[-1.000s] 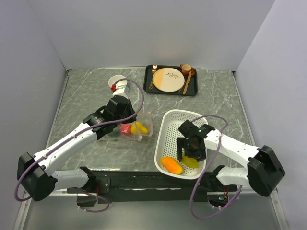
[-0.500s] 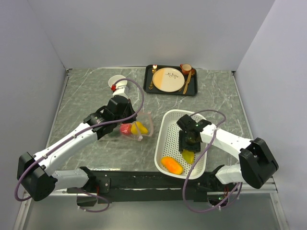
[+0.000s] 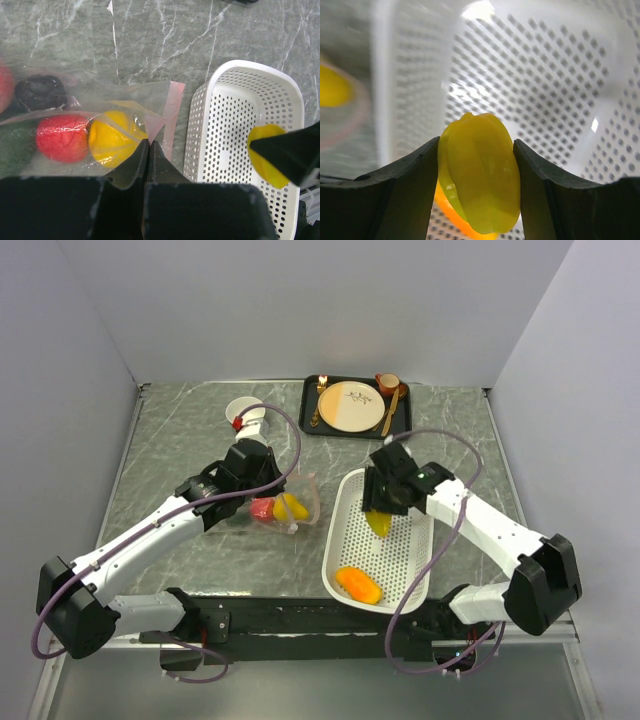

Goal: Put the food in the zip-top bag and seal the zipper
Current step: Pick up the fake fruit from the bin, then place the fake fruit in the zipper food storage bag.

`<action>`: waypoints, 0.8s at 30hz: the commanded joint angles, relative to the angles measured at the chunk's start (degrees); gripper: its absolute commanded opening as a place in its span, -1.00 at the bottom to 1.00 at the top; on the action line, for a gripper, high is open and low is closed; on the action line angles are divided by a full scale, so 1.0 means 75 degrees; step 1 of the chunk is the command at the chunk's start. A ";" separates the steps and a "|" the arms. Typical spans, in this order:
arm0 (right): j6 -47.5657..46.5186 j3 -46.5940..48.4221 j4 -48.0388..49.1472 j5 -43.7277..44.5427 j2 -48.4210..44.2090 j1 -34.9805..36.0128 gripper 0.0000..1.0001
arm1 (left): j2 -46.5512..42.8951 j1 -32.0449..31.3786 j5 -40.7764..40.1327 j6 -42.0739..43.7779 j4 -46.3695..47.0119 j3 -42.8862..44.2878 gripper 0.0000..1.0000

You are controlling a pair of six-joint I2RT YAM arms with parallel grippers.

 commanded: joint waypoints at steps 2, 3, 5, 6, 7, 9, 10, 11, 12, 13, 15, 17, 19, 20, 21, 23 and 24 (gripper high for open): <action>0.0221 0.1049 0.1588 -0.1043 -0.0192 -0.0019 -0.68 | -0.0094 -0.0027 0.0100 0.0122 0.0216 0.0262 -0.99; 0.0350 0.1062 0.1869 -0.1371 -0.0133 -0.0007 -0.67 | -0.0094 -0.0027 0.0101 0.0122 0.0204 0.0309 -0.99; 0.0526 0.1109 0.2538 -0.1947 0.0158 0.0121 -0.67 | -0.0117 -0.0027 0.0124 0.0122 0.0180 0.0379 -0.99; 0.0631 0.1109 0.2725 -0.2053 0.0276 0.0180 -0.67 | -0.0117 -0.0016 0.0113 0.0122 0.0169 0.0426 -0.99; 0.0690 0.1167 0.2936 -0.2135 0.0405 0.0262 -0.67 | -0.0140 -0.0027 0.0112 0.0122 0.0157 0.0438 -0.99; 0.0842 0.1167 0.3171 -0.2183 0.0745 0.0461 -0.67 | -0.0164 -0.0027 0.0066 0.0134 0.0122 0.0485 -0.98; 0.0901 0.1098 0.3451 -0.2206 0.0827 0.0508 -0.67 | -0.0176 -0.0027 0.0066 0.0134 0.0122 0.0508 -0.98; 0.0983 0.1016 0.3639 -0.2276 0.0944 0.0567 -0.67 | -0.0176 -0.0027 0.0077 0.0134 0.0110 0.0520 -0.99; 0.1146 0.0957 0.3827 -0.2335 0.0992 0.0660 -0.67 | -0.0187 -0.0027 0.0101 0.0134 0.0098 0.0543 -0.98; 0.1218 0.0852 0.4107 -0.2405 0.1039 0.0719 -0.67 | -0.0188 -0.0027 0.0112 0.0134 0.0110 0.0544 -0.98; 0.1312 0.0793 0.4308 -0.2336 0.1109 0.0918 -0.66 | -0.0188 -0.0027 0.0136 0.0134 0.0122 0.0567 -0.98; 0.1370 0.0746 0.4555 -0.2370 0.1168 0.1035 -0.65 | -0.0188 -0.0027 0.0171 0.0122 0.0122 0.0567 -0.99; 0.1406 0.0815 0.4649 -0.2371 0.1226 0.1152 -0.64 | -0.0188 -0.0027 0.0183 0.0087 0.0133 0.0579 -0.99; 0.1406 0.0850 0.4684 -0.2382 0.1308 0.1199 -0.64 | -0.0199 -0.0027 0.0194 0.0075 0.0157 0.0579 -0.99; 0.1417 0.0909 0.4684 -0.2347 0.1355 0.1246 -0.64 | -0.0222 -0.0027 0.0206 0.0063 0.0157 0.0556 -0.99; 0.1429 0.1026 0.4743 -0.2289 0.1554 0.1375 -0.64 | -0.0246 -0.0027 0.0265 0.0052 0.0204 0.0579 -0.99; 0.1452 0.1061 0.4789 -0.2242 0.1624 0.1411 -0.63 | -0.0258 -0.0027 0.0265 0.0028 0.0204 0.0602 -0.99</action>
